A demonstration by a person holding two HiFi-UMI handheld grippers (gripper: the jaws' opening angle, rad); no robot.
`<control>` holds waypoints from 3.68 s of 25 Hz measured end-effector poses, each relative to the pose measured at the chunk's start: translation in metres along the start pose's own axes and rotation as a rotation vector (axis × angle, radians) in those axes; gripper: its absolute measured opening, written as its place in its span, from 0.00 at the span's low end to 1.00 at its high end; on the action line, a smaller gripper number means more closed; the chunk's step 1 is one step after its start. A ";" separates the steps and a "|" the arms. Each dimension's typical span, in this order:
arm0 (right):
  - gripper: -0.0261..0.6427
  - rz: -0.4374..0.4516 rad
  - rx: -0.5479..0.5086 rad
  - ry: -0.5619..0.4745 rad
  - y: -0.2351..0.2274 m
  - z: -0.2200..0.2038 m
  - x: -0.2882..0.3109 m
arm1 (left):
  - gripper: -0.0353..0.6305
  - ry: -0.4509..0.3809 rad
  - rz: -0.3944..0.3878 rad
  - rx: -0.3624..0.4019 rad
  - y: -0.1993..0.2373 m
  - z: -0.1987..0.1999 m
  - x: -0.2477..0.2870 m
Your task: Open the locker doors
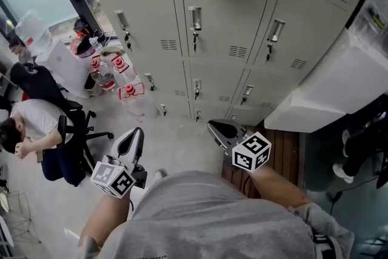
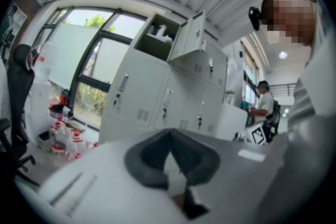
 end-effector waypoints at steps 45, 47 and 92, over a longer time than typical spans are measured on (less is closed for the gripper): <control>0.28 -0.672 0.155 0.296 -0.133 -0.058 0.589 | 0.06 0.291 -0.126 -0.090 0.479 -0.136 0.085; 0.28 -0.654 0.129 0.313 -0.130 -0.060 0.588 | 0.06 0.287 -0.124 -0.094 0.478 -0.137 0.083; 0.36 -0.108 0.016 0.671 -0.026 -0.230 0.181 | 0.06 0.178 0.089 -0.069 0.114 -0.150 -0.005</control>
Point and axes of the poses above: the fingertips, and each gripper's own axes: x forward along the fingers, y to its left, z out of its top, the point moved 6 cm from there along -x, backward along the fingers, and after that the axes turned 11 degrees about y, right-handed, at the moved point
